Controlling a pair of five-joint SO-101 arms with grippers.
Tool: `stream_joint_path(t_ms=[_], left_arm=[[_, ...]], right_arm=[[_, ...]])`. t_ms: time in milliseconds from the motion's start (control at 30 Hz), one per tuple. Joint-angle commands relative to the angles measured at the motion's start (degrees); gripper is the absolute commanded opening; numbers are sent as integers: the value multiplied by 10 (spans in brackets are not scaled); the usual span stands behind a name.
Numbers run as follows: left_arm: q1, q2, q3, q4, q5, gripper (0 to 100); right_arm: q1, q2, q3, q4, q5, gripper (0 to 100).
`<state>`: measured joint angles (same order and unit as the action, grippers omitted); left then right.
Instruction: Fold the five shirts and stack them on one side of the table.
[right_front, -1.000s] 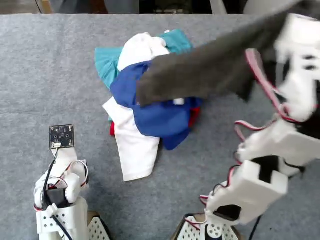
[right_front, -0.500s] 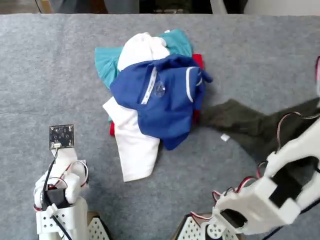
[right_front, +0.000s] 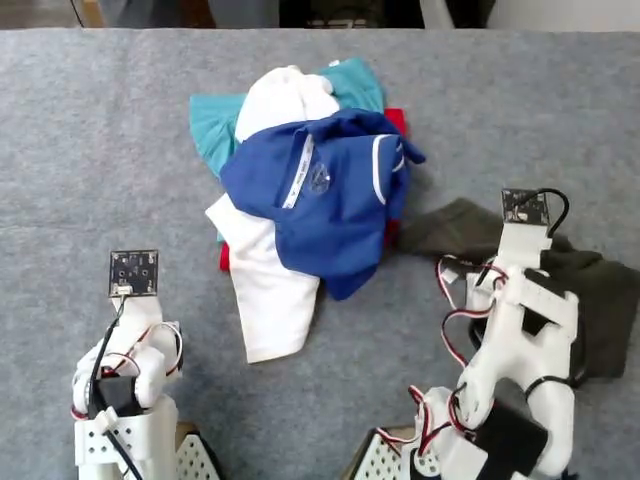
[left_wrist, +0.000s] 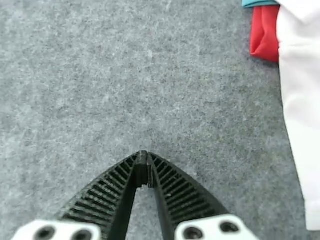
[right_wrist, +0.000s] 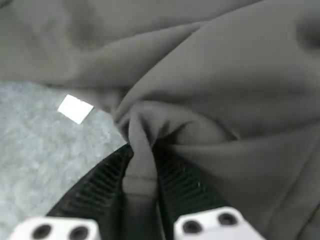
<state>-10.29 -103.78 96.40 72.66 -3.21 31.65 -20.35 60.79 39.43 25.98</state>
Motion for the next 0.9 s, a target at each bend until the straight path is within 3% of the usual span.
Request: stream_joint_path(t_ms=[0, 167, 233, 400, 467, 633, 767, 867], left_arm=[[6, -2, 8, 2, -1, 30], [6, -3, 7, -13, -1, 30], [0, -3, -7, -56, -1, 30], [5, 2, -162, -149, -6, 32], [40, 3, -209, -204, -46, 32], [160, 44, -229, -308, -265, 29], [192, 182, -283, -345, -279, 30], [195, 342, -417, -269, -281, 33]], right_arm=[[-6, -9, 7, -20, -25, 15], [-6, 0, 6, -33, -49, 15], [-6, 0, 7, -34, -52, 15], [-6, 0, 7, -35, -52, 15], [-6, 0, 8, -35, -52, 15], [-6, 0, 9, -35, -52, 15], [-6, 0, 9, -35, -52, 15], [-6, 1, 9, -35, -52, 15]])
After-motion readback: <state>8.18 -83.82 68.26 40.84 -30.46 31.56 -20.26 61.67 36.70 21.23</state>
